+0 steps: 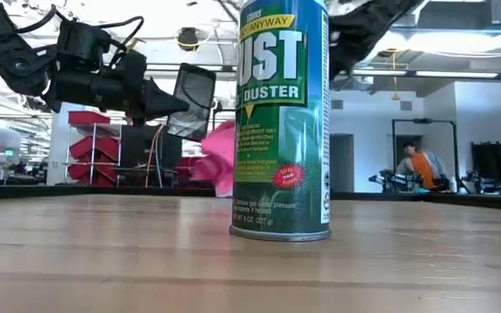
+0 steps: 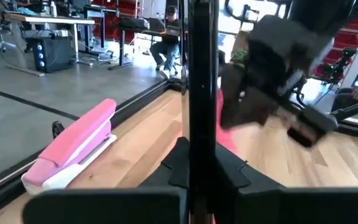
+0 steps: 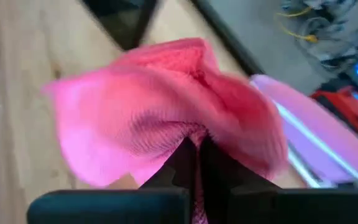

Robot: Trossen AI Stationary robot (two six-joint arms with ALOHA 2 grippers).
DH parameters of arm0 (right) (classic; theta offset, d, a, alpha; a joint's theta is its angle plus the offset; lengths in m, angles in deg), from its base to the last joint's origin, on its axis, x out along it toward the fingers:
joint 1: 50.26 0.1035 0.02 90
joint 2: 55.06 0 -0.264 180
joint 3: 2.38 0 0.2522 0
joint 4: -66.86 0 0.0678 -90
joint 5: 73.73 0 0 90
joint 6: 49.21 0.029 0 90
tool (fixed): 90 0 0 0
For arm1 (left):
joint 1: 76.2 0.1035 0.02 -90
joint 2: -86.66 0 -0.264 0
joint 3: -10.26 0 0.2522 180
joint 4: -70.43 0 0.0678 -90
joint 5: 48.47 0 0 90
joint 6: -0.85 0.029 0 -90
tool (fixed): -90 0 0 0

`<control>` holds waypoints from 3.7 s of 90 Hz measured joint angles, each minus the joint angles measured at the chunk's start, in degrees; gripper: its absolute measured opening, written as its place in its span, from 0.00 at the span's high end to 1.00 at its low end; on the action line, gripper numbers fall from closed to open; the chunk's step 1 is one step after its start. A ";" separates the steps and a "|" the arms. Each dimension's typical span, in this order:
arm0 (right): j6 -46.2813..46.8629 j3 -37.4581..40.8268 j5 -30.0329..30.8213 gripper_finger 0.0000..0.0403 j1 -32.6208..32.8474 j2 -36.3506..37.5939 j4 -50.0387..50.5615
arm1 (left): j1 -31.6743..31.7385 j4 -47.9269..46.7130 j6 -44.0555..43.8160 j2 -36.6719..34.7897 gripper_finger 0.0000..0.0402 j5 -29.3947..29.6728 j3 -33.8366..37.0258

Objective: Apply microfiber cloth
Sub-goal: Wipe the black cellphone using the pink microfiber cloth

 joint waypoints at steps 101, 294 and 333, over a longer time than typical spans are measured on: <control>26.05 50.97 -16.63 1.00 -2.92 50.93 1.28 | 2.81 -1.25 -1.45 0.00 0.99 -2.97 0.02; 20.37 58.11 -5.71 0.47 4.78 67.76 -9.80 | -6.73 -4.30 -35.17 0.06 0.99 0.42 10.69; 19.72 58.11 -5.72 0.47 3.32 74.69 -2.91 | -6.67 -16.71 -48.83 -0.14 0.97 -1.32 10.28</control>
